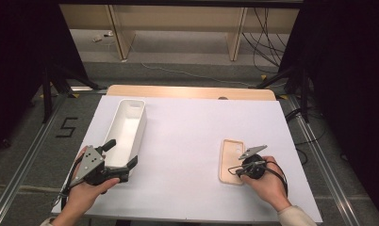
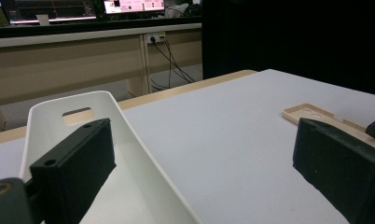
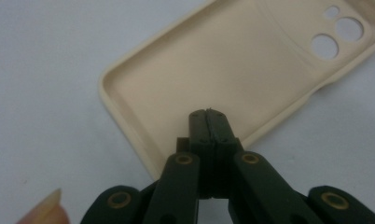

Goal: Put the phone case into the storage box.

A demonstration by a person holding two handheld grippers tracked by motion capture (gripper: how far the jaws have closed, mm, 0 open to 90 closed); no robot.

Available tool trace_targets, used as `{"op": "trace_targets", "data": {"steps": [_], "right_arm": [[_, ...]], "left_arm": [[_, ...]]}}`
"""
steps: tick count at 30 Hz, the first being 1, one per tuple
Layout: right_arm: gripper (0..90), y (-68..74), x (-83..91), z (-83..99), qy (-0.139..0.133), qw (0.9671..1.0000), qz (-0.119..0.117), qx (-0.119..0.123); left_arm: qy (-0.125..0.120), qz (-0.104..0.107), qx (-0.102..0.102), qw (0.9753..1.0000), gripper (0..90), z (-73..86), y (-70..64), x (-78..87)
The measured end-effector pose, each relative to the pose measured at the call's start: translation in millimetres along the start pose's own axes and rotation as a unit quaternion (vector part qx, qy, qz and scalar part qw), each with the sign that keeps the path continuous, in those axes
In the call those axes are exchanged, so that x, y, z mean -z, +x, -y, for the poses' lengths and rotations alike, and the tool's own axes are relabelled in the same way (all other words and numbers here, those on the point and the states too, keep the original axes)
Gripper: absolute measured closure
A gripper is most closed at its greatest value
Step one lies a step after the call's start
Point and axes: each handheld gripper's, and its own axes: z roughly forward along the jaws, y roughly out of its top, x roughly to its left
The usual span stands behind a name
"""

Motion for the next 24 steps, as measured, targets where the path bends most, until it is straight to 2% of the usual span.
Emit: {"op": "trace_targets", "data": {"steps": [2, 4, 5, 9, 13, 15, 16, 17, 18, 24], "right_arm": [[90.0, -1.5, 0.0, 0.4, -0.001, 1.0, -0.001, 0.002], [90.0, -0.7, 0.9, 0.9, 0.003, 1.0, 0.0, -0.007], [90.0, -2.7, 0.6, 0.9, 0.001, 1.0, 0.002, 0.003], [90.0, -3.7, 0.7, 1.6, -0.002, 1.0, 0.003, 0.001], [90.0, -3.5, 1.7, 2.7, 0.004, 0.9999, 0.006, -0.014], [90.0, -6.5, 1.5, 3.1, -0.001, 1.0, 0.007, -0.004], [90.0, -5.2, 2.7, 3.2, 0.006, 0.9998, 0.006, -0.017], [90.0, -5.2, 2.6, 3.4, 0.007, 0.9998, 0.008, -0.018], [90.0, -7.5, 2.3, 3.7, 0.004, 0.9999, 0.01, -0.008], [90.0, -10.2, 2.7, 4.8, 0.001, 0.9999, 0.011, -0.009]], "left_arm": [[0.0, 0.0, 0.0, 1.0, 5.0, 0.0, 0.0, 0.0], [0.0, 0.0, 0.0, 1.0, 5.1, 0.0, 0.0, 0.0], [0.0, 0.0, 0.0, 1.0, 5.1, 0.0, 0.0, 0.0], [0.001, 0.0, 0.0, 1.0, 5.1, 0.1, -0.1, -0.1], [0.0, 0.0, 0.0, 1.0, 5.1, 0.1, -0.1, -0.1], [0.0, 0.0, 0.0, 1.0, 5.1, 0.1, -0.1, -0.1], [0.001, 0.0, 0.0, 1.0, 5.1, 0.1, -0.1, -0.1], [0.001, 0.001, 0.0, 1.0, 5.2, 0.2, -0.1, -0.1], [0.001, 0.001, -0.001, 1.0, 5.3, 0.2, -0.1, -0.2], [0.001, 0.0, -0.001, 1.0, 5.3, 0.1, -0.1, -0.1]]}}
